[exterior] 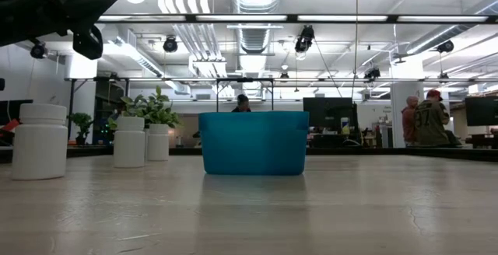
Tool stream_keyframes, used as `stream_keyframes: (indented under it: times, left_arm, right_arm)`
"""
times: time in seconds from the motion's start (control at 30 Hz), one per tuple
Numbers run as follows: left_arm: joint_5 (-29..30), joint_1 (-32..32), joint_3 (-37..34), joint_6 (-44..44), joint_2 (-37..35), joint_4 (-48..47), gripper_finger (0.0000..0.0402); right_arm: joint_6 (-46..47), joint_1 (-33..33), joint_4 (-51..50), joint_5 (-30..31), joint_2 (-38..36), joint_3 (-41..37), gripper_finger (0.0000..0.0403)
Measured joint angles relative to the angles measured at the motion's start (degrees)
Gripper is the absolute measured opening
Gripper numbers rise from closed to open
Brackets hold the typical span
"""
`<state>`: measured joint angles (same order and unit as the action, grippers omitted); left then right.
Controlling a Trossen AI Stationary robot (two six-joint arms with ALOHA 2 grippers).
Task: Pick and place pill bottles into a basket
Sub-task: Put the white pill bottle into the blue container
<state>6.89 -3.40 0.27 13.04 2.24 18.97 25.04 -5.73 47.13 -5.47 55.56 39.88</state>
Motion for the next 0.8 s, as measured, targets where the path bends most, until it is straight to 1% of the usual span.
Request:
stream_keyframes:
  times: [0.17, 0.27, 0.33, 0.47, 0.53, 0.63, 0.8]
  left_arm:
    - [0.02, 0.01, -0.02, 0.02, 0.0, -0.01, 0.0]
    - [0.0, 0.02, -0.01, 0.02, 0.0, -0.02, 0.0]
    - [0.0, 0.0, 0.0, 0.04, 0.07, -0.02, 0.0]
    - [0.0, 0.01, -0.01, 0.04, 0.13, -0.03, 0.0]
    - [0.0, 0.02, 0.0, 0.04, 0.13, -0.01, 0.0]
    - [0.0, 0.01, -0.02, 0.04, 0.13, -0.03, 0.0]
    - [0.0, 0.02, 0.0, 0.07, 0.13, -0.01, 0.0]
  right_arm:
    - [-3.47, -0.36, 0.44, 2.94, -10.12, -6.18, 0.0009]
    - [-4.08, -0.3, 0.57, 5.97, -16.19, -10.9, 0.0008]
    - [-4.04, -0.33, 3.65, 7.05, -19.55, -14.3, 0.0008]
    - [-3.78, -0.27, 13.85, 7.14, -24.02, -20.5, 0.0008]
    - [-4.08, -0.29, 16.94, 7.17, -25.99, -23.07, 0.0008]
    - [-4.5, -0.29, 18.02, 8.37, -28.66, -25.94, 0.0008]
    - [-4.95, -0.31, 17.87, 8.48, -33.0, -29.62, 0.0008]
